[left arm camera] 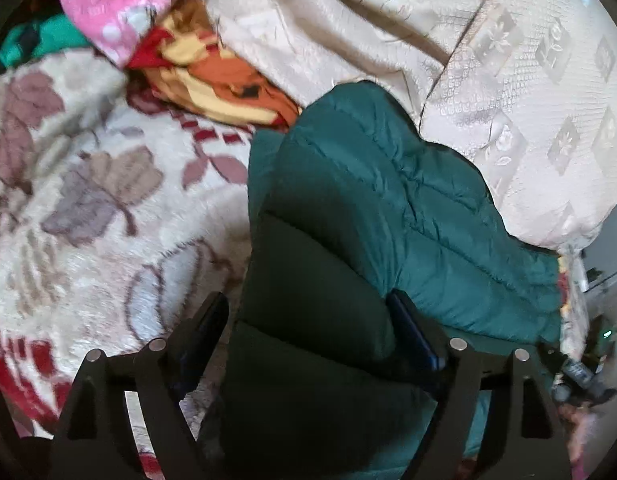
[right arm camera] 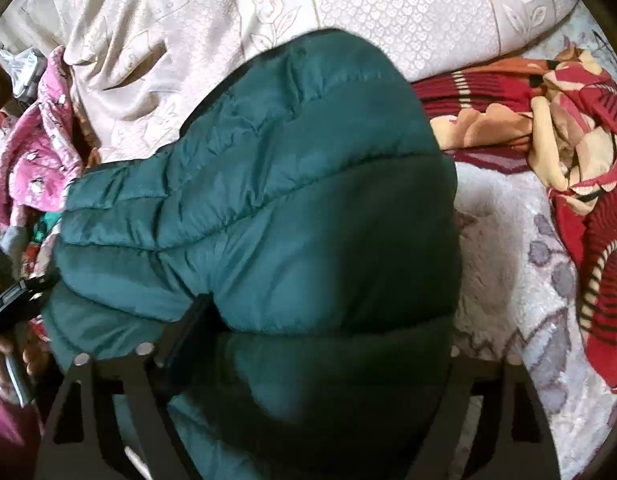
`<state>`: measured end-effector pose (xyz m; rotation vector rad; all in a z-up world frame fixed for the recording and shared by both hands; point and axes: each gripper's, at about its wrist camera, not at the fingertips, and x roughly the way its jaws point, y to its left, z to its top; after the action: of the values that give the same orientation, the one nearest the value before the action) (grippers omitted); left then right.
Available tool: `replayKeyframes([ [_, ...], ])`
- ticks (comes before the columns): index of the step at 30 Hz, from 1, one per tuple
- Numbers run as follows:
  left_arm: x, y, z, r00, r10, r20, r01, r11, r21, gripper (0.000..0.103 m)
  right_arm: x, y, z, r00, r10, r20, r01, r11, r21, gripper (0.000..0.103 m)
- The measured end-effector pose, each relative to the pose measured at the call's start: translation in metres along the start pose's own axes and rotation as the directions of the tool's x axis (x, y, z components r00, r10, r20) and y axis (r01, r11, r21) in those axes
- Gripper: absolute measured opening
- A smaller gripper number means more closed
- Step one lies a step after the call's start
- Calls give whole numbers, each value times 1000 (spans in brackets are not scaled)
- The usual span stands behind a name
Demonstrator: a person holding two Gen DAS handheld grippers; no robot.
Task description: Fold large clothes
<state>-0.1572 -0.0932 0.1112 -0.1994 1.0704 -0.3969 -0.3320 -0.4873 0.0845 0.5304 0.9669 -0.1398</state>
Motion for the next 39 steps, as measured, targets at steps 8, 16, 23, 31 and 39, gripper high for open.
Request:
replayKeyframes([
  [8, -57, -31, -20, 977, 97, 187, -117, 989, 95, 48, -72, 31, -13, 973, -184, 140, 188, 982, -15, 90],
  [16, -64, -77, -36, 957, 108, 270, -163, 969, 188, 47, -97, 89, -29, 965, -113, 238, 125, 992, -35, 93],
  [23, -63, -103, -63, 946, 122, 301, -203, 945, 255, 47, -74, 131, -52, 974, -75, 213, 96, 991, -90, 93],
  [31, -69, -113, -77, 933, 119, 341, -218, 938, 269, 47, -71, 168, -68, 963, -95, 254, 139, 977, -161, 93],
  [39, -72, -119, -88, 914, 155, 376, -270, 923, 275, 47, -66, 185, -82, 946, -151, 286, 216, 953, -213, 93],
])
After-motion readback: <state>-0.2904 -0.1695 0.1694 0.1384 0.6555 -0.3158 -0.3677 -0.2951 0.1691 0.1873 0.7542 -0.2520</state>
